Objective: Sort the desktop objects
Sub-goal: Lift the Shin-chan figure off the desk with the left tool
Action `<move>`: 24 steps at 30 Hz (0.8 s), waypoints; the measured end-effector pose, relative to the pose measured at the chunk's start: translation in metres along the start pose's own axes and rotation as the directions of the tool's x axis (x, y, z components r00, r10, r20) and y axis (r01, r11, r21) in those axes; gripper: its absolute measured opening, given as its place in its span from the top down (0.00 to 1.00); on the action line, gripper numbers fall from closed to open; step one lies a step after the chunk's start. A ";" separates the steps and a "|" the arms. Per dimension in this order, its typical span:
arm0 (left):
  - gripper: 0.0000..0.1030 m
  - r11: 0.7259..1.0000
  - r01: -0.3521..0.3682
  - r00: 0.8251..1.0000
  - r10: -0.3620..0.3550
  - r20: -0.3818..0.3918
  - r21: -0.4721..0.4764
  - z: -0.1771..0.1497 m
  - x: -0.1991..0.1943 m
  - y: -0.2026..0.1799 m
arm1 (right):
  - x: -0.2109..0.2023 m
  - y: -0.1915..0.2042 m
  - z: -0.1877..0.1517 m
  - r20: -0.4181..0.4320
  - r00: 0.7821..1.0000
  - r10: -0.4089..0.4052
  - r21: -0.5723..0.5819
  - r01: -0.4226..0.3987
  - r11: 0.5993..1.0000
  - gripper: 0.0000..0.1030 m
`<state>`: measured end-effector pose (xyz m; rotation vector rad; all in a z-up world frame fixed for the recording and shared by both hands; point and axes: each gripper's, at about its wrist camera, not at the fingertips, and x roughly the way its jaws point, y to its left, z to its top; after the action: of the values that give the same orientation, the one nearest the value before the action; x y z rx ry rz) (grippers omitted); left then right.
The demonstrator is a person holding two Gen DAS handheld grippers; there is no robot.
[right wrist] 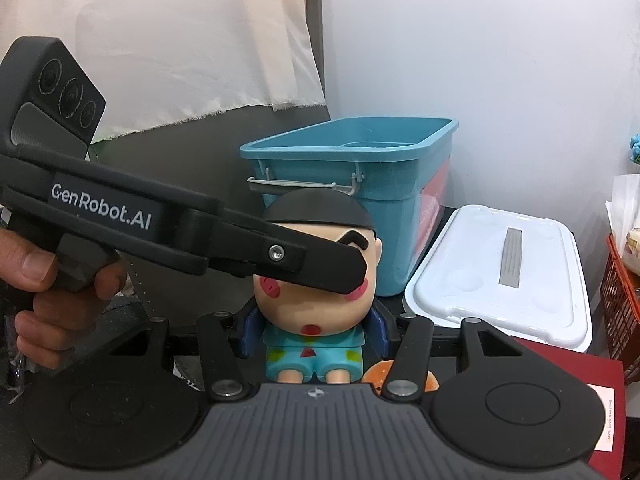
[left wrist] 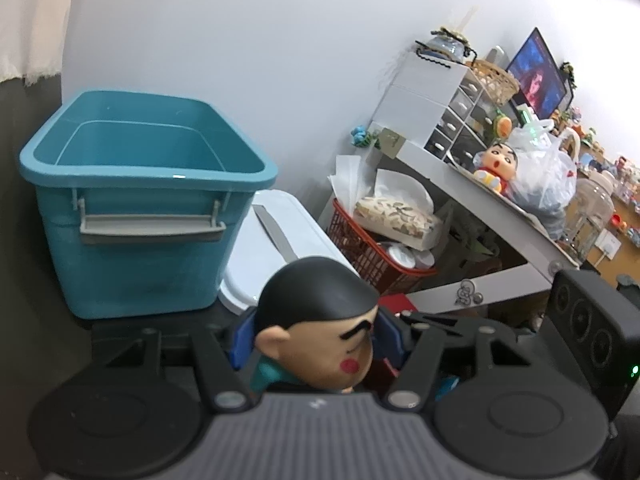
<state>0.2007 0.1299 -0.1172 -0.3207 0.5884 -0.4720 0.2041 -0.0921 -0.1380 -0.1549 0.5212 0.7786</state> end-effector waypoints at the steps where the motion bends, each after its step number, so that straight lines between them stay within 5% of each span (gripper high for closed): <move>1: 0.37 1.000 0.002 1.000 -0.002 0.000 0.000 0.000 0.000 0.000 | -0.015 -0.012 -0.004 -0.001 1.000 -0.003 0.000 0.003 1.000 0.45; 24: 0.37 0.998 0.038 0.999 -0.038 -0.003 0.055 -0.004 0.001 -0.011 | -0.010 0.006 0.000 0.022 1.000 -0.010 0.066 0.009 0.998 0.41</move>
<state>0.1955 0.1194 -0.1161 -0.2792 0.5708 -0.5239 0.1937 -0.0939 -0.1328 -0.0876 0.5245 0.7519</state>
